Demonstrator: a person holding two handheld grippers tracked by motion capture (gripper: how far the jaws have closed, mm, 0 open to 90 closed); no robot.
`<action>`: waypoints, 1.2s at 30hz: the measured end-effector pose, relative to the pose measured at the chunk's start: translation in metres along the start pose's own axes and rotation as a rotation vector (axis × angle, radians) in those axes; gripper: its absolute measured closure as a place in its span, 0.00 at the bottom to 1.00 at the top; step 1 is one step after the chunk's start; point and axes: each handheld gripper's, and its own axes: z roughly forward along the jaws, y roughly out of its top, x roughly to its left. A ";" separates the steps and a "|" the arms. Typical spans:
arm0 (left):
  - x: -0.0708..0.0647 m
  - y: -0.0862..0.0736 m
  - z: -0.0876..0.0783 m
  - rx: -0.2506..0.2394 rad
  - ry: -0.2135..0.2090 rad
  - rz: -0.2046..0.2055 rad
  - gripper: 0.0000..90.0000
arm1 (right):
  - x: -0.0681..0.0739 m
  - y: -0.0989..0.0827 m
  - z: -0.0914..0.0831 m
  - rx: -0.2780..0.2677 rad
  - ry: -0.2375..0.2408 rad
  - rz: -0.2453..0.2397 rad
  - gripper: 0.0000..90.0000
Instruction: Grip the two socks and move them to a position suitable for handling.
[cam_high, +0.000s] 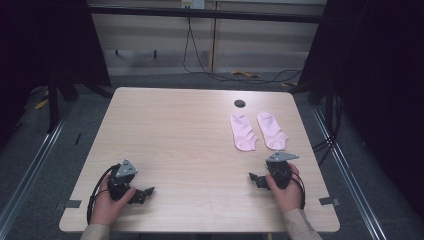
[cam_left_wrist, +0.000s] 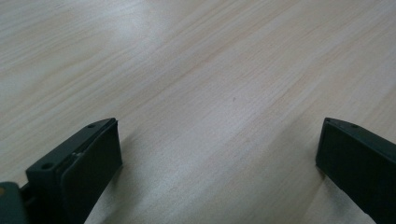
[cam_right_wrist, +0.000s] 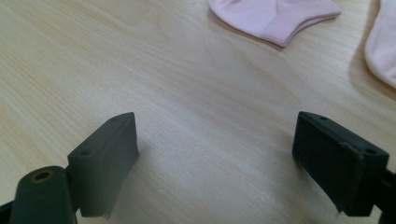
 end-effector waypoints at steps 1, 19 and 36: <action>0.000 0.000 0.000 0.000 0.001 0.000 0.00 | 0.000 0.000 0.000 0.000 0.000 0.000 0.15; 0.000 0.000 0.000 0.000 0.002 0.001 0.00 | -0.059 0.042 0.008 -0.048 -0.175 0.146 0.29; 0.000 0.000 0.000 0.002 -0.004 0.002 0.00 | -0.110 0.065 0.055 0.038 -0.280 0.225 0.59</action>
